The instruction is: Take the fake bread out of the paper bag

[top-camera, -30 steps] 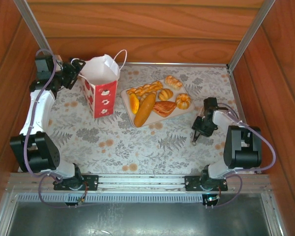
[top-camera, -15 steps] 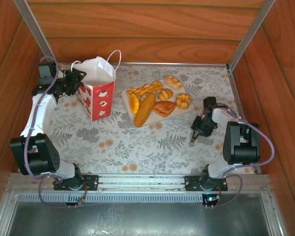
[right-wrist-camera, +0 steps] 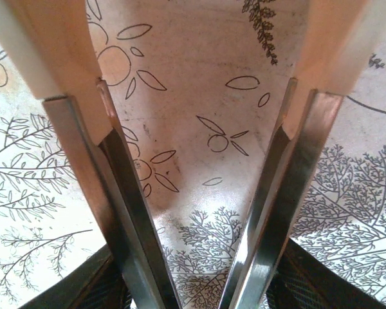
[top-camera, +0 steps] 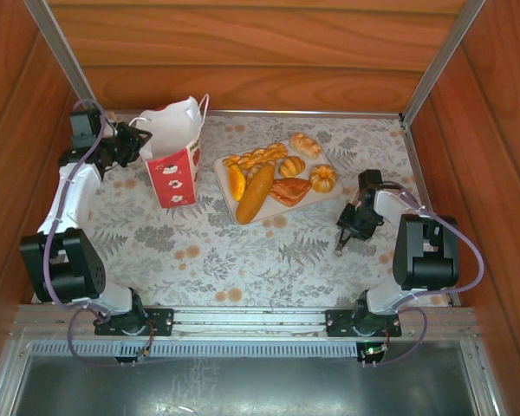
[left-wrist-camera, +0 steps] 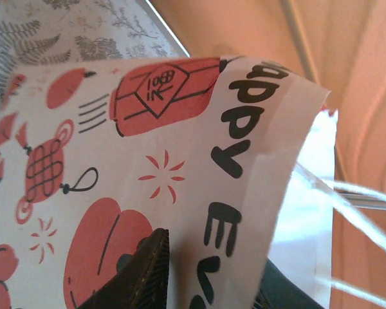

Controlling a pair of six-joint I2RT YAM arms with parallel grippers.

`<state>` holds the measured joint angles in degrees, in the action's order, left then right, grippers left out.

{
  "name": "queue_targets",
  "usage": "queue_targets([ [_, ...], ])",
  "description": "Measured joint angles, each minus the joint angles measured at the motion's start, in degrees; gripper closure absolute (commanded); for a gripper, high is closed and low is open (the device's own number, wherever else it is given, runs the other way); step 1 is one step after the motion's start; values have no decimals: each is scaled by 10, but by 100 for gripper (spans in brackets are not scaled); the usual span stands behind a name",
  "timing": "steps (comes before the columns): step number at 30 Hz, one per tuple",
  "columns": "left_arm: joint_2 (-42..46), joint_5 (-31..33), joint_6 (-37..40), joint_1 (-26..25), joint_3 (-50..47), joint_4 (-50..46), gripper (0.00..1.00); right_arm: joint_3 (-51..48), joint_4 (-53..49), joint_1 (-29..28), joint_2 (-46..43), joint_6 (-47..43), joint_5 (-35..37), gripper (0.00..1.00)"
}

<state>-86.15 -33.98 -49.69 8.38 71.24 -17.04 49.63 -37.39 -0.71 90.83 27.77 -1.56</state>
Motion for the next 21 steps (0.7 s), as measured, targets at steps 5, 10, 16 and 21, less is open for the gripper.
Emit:
queue_targets([
  [5,-39,-25,-21,3,4,48,73,5,-3,0,0,0,0,47],
  [10,-97,-46,-31,3,43,70,74,16,-3,0,6,0,0,47],
  [16,-122,-56,-30,2,64,80,49,20,-3,0,13,0,0,47],
  [21,-104,-51,-21,2,49,67,17,20,-3,0,13,0,0,47],
])
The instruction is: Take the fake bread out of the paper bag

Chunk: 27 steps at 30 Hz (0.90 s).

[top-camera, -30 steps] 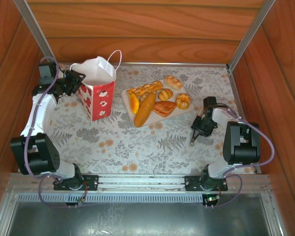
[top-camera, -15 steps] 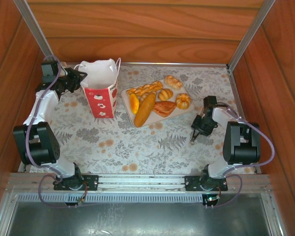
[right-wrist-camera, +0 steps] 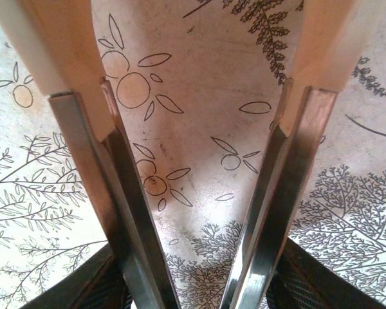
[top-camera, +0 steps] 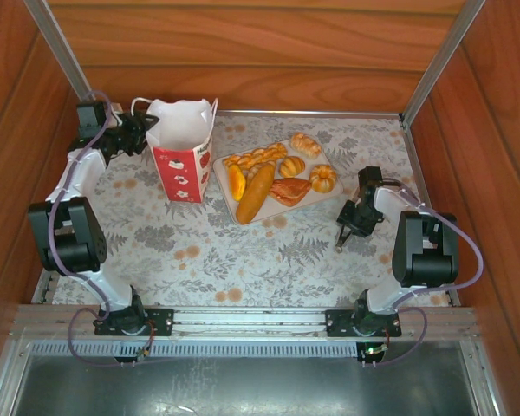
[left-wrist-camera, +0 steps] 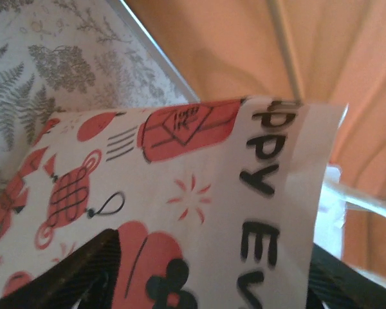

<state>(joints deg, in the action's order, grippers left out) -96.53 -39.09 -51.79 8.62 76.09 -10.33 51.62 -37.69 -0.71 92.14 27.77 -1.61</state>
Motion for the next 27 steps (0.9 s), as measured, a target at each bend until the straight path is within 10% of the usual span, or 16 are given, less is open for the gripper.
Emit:
queue_targets([
  [9,39,2,28,0,-22,-30,0,0,0,0,0,0,0,47],
  [27,166,9,46,-9,-103,-52,0,-6,-1,0,-12,3,0,47],
])
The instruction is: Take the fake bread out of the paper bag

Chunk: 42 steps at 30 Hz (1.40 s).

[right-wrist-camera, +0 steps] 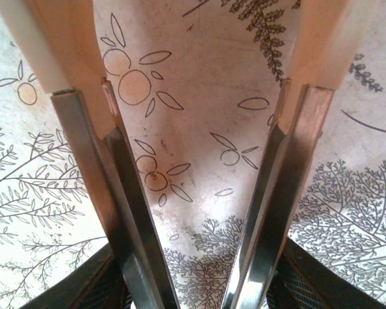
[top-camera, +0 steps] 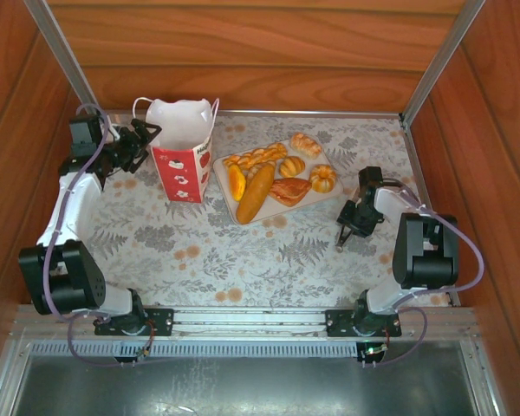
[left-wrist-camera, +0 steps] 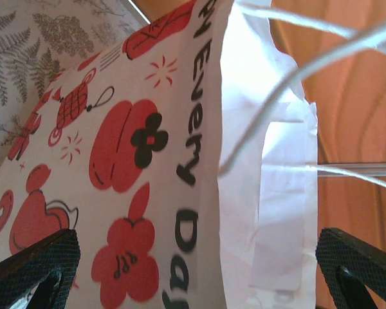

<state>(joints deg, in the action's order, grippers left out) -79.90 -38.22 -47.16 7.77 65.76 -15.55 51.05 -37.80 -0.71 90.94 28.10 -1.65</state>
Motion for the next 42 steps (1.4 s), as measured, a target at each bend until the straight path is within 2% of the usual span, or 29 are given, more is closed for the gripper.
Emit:
queue_targets([
  [12,136,9,-14,-3,-82,-9,0,-79,-26,-16,-77,12,-20,46],
  [17,181,12,-17,-3,-96,-14,0,-114,-37,-38,-105,27,-28,44],
  [24,238,29,-5,-3,-98,-48,0,-124,-34,-39,-113,40,-30,43],
  [25,246,34,-1,-3,-98,-54,0,-125,-33,-39,-114,42,-30,41],
  [26,258,39,3,-3,-98,-62,0,-126,-32,-39,-115,42,-30,27],
  [27,267,42,7,-3,-98,-66,0,-126,-31,-39,-116,44,-30,1],
  [36,358,89,50,-2,-99,-105,0,-84,-79,-39,-158,46,-6,0],
  [42,436,198,78,-2,-124,-118,0,-2,-129,-38,-252,32,47,0],
])
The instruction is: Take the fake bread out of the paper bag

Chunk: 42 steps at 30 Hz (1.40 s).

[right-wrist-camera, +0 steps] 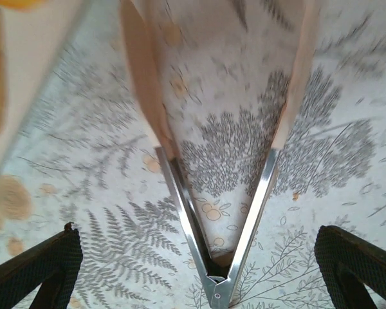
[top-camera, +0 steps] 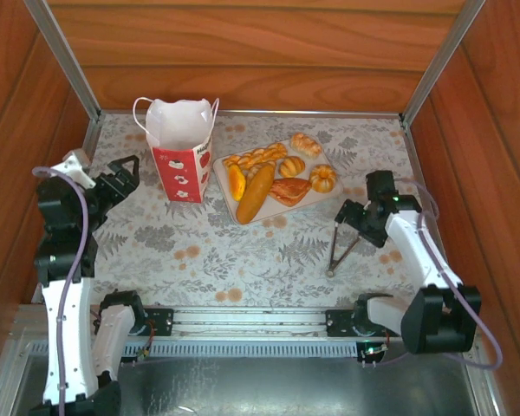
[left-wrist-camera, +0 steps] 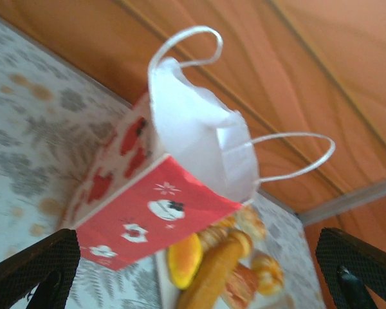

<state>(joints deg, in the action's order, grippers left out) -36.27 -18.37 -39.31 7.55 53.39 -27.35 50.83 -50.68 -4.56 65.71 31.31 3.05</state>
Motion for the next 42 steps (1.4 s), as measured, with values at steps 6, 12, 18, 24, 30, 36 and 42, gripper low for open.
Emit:
queue_targets([
  [6,87,165,8,0,-88,-6,0,42,6,1,-61,-28,41,0],
  [12,99,259,36,0,-222,70,0,43,68,1,-70,-60,73,0],
  [18,43,309,79,-2,-344,209,0,10,174,1,-66,-101,122,0],
  [24,-35,340,162,-24,-395,350,0,-136,341,1,-96,-174,146,0],
  [30,-135,338,236,-54,-431,489,0,-209,471,1,-82,-214,147,0],
  [36,-279,317,287,-65,-420,590,0,-228,586,1,-23,-222,146,0],
  [42,-387,298,321,-70,-364,652,0,-257,688,1,28,-224,144,0],
])
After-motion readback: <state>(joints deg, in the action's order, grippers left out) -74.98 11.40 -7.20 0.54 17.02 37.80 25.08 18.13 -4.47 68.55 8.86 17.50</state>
